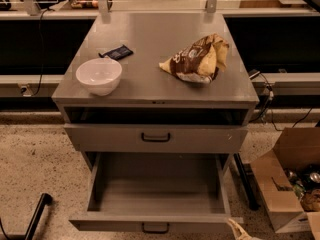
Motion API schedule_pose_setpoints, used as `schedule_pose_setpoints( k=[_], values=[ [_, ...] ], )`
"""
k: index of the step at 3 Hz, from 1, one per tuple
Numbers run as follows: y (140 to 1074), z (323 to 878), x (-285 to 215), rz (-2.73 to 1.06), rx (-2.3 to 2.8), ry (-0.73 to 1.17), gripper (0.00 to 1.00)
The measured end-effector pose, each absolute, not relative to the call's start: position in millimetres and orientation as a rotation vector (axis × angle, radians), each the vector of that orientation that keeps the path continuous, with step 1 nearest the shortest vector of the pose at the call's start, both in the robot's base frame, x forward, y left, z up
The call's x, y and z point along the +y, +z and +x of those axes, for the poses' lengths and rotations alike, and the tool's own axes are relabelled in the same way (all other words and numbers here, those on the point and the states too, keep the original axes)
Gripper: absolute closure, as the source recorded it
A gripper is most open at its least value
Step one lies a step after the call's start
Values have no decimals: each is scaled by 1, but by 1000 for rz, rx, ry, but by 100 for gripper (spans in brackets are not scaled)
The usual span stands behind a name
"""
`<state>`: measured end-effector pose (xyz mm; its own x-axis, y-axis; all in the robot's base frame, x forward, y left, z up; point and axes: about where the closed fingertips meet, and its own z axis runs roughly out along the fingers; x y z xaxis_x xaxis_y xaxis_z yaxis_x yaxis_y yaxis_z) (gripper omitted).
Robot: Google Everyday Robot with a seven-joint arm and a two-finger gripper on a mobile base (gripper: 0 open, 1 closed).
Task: Close middle drawer
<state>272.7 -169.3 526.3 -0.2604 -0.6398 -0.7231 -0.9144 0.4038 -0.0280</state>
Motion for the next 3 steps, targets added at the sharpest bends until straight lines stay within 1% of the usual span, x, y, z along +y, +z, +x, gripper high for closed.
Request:
schedule_pose_setpoints(
  k=[1,2,3],
  values=[
    [526,273,-169,-1323,1997,537,0],
    [510,280,-149,-1344,1913,608,7],
    [471,301,-109,-1359,1775,720,33]
  ],
)
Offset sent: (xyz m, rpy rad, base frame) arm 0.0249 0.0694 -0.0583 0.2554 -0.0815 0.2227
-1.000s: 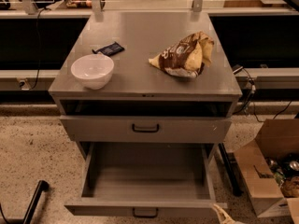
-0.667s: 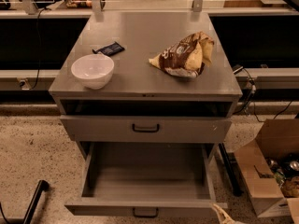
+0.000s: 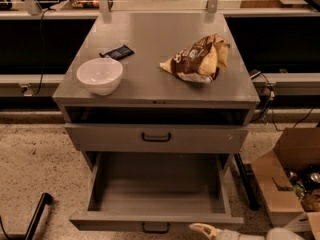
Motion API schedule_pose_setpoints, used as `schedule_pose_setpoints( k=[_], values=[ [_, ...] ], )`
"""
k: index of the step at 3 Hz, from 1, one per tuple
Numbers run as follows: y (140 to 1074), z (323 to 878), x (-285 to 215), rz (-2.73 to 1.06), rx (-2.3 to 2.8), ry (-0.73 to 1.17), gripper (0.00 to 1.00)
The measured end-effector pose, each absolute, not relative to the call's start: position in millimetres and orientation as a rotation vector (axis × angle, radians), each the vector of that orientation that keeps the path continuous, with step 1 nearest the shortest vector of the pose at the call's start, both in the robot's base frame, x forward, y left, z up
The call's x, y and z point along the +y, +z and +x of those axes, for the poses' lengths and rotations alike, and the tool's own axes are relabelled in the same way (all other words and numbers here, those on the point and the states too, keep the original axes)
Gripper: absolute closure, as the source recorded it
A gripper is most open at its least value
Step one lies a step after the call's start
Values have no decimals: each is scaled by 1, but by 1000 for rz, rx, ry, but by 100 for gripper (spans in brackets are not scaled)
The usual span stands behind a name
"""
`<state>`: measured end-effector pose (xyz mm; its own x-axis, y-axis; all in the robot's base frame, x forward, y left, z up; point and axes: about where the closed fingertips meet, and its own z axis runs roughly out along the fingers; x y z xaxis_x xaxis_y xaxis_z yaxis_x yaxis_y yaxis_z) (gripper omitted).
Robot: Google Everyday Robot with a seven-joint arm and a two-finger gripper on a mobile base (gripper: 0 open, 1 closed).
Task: Close middle drawer
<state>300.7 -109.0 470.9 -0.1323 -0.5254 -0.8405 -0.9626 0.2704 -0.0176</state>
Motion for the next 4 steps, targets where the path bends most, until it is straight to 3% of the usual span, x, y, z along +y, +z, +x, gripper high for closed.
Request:
schedule_pose_setpoints(
  k=[1,4],
  values=[
    [457,310,-93,-1365,1712,745,40],
    [455,315,-78,-1355,1677,736,100]
  ],
)
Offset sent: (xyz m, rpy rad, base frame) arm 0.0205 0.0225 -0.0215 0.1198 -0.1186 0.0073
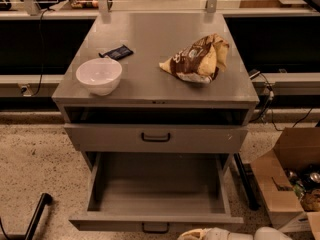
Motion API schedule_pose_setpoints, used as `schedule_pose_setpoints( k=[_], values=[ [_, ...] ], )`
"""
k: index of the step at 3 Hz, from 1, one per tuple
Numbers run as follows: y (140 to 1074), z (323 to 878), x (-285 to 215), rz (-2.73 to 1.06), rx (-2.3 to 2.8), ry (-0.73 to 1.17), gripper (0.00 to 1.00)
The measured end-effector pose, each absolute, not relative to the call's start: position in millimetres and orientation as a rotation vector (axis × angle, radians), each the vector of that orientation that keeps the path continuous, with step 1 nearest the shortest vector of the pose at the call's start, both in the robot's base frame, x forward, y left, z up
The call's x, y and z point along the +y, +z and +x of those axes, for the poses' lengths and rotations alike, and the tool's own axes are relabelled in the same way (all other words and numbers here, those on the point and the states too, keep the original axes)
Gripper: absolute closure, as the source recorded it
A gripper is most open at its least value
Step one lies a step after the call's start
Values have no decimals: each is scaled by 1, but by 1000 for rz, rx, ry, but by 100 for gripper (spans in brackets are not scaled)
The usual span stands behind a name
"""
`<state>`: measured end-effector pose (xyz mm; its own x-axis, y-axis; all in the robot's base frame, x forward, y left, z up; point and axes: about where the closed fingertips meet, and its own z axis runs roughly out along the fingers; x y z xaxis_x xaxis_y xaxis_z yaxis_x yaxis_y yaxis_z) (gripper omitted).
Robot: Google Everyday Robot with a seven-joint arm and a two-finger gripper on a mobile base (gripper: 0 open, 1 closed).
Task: Close middle drawer
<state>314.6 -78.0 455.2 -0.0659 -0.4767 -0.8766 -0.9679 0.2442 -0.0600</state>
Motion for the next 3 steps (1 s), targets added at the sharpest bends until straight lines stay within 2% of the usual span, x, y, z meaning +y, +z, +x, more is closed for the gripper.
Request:
schedule_pose_setpoints(
  k=[3],
  values=[
    [394,336,-117,-1243,1774,618,100]
  ],
)
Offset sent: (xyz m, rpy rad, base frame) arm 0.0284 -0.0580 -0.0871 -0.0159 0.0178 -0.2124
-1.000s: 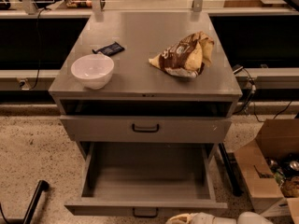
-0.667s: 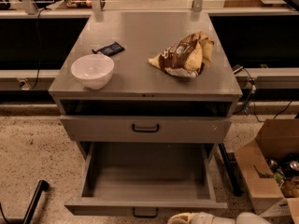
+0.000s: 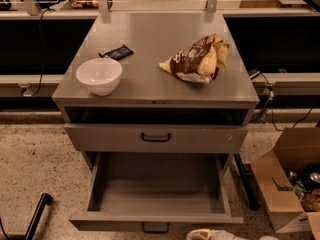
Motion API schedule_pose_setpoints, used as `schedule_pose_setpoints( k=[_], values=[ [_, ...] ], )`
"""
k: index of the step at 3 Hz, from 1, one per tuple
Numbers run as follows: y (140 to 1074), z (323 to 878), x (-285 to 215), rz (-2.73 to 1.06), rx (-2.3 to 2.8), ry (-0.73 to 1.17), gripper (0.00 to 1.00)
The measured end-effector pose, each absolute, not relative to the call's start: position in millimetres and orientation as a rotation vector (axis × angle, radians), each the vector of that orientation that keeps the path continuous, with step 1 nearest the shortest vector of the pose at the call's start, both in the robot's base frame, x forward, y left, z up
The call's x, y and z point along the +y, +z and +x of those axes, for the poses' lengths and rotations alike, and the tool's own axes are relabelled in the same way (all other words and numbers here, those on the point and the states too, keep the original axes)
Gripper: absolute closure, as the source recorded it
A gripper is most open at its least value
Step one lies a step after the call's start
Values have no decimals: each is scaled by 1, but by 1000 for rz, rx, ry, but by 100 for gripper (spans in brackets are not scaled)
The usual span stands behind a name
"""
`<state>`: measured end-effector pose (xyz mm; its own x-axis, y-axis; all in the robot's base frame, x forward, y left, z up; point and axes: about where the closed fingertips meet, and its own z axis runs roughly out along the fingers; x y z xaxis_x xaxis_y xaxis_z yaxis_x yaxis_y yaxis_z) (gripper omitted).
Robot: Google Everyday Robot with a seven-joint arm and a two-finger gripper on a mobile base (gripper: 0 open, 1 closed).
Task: Close middle drawer
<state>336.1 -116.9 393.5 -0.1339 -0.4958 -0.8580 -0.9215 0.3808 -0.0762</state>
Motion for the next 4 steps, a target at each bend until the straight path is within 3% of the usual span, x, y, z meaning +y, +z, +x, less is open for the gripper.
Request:
schedule_pose_setpoints(
  k=[4],
  values=[
    [404,411,-139,-1231,1714,366,100]
  ],
)
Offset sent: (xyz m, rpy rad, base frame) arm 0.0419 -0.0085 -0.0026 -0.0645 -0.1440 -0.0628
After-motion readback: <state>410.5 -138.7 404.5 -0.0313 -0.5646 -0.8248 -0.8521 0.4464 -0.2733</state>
